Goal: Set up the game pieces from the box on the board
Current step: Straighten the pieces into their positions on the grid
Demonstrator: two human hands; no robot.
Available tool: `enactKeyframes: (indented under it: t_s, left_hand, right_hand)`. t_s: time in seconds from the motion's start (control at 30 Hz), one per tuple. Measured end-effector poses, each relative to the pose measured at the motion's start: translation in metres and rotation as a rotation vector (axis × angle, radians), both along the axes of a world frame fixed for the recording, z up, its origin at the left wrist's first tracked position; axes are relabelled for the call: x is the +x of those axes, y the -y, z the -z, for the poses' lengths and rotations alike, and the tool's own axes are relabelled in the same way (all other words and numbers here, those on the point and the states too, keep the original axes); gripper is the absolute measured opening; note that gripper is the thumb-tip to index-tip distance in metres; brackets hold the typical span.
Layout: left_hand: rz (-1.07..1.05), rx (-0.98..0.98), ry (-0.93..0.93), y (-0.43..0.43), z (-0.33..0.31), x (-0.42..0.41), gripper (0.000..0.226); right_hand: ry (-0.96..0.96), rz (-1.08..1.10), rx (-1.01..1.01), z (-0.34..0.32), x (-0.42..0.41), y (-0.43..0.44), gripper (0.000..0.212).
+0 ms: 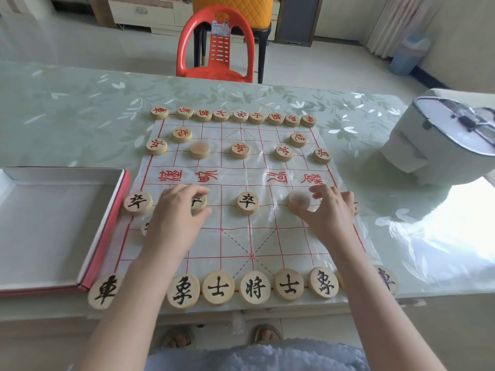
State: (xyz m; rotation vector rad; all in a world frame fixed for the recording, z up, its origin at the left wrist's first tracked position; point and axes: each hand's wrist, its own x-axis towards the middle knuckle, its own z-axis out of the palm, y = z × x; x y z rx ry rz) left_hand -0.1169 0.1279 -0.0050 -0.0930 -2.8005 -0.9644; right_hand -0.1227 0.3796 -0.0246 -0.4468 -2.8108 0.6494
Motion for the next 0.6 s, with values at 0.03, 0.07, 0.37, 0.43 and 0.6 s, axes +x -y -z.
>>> enactKeyframes:
  t_s: [0.03,0.07,0.37,0.43,0.6]
  left_hand:
    - [0.028,-0.011,-0.004,-0.007,0.001,-0.001,0.033]
    - [0.062,-0.02,-0.01,-0.014,0.001,-0.002,0.034]
    - [0.116,-0.063,0.06,-0.063,0.006,-0.016,0.047]
    - [0.105,-0.079,0.068,-0.069,0.007,-0.018,0.051]
    - [0.097,-0.101,0.102,-0.077,0.008,-0.021,0.058]
  right_hand:
    - [0.005,0.0,-0.007,0.002,0.0,-0.001,0.063]
    - [0.007,0.004,-0.025,0.002,0.001,-0.004,0.063]
    - [0.027,0.007,-0.04,-0.004,0.006,-0.023,0.067]
    - [-0.003,-0.003,0.003,-0.001,0.002,-0.015,0.067]
    - [0.03,0.037,0.05,0.004,-0.003,0.003,0.071]
